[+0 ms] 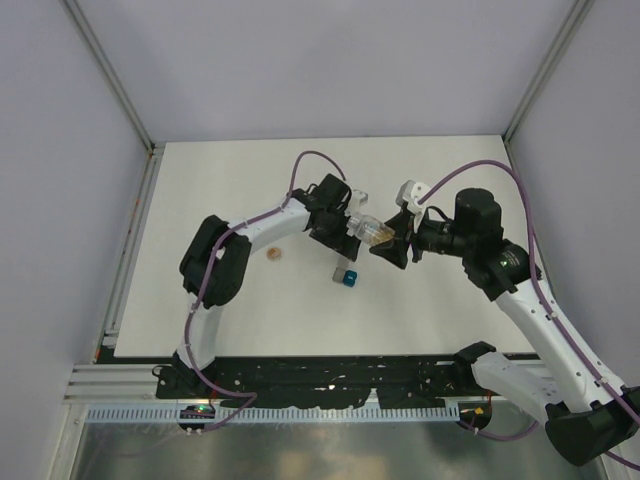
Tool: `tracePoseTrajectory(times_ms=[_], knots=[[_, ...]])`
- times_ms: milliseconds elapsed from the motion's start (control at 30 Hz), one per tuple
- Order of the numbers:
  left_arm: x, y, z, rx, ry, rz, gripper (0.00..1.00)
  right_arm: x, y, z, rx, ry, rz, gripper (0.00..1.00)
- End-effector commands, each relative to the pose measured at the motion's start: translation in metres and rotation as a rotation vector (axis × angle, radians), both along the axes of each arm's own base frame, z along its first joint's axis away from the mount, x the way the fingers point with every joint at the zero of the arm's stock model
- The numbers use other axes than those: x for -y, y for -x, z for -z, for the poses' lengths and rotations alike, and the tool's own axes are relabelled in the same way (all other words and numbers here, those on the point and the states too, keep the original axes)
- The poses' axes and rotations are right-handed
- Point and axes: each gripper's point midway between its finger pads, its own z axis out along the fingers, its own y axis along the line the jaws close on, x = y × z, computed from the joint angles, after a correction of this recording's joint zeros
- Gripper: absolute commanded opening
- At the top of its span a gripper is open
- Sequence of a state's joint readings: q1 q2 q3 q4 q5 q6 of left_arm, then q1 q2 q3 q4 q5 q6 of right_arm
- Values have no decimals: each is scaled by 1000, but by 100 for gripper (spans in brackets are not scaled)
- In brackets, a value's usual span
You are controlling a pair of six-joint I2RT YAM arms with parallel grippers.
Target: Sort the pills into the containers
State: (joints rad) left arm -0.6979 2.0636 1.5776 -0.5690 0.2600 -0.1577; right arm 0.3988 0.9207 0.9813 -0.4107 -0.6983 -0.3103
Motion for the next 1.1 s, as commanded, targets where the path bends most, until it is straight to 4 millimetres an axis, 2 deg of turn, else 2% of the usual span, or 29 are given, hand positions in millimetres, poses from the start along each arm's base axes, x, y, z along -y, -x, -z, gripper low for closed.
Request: tracePoseTrajectory(times_ms=[0,400,1067], knots=[[5,-8,-6,39,-35,8,91,-2,0,-13,49,-36,-13,6],[-4,-18,1,85,-118,-24,92,-2,3,-10,48,-36,-21,6],[-19,-14,-6,120,-149,-25,93,-1,4,-8,48,-35,-21,6]])
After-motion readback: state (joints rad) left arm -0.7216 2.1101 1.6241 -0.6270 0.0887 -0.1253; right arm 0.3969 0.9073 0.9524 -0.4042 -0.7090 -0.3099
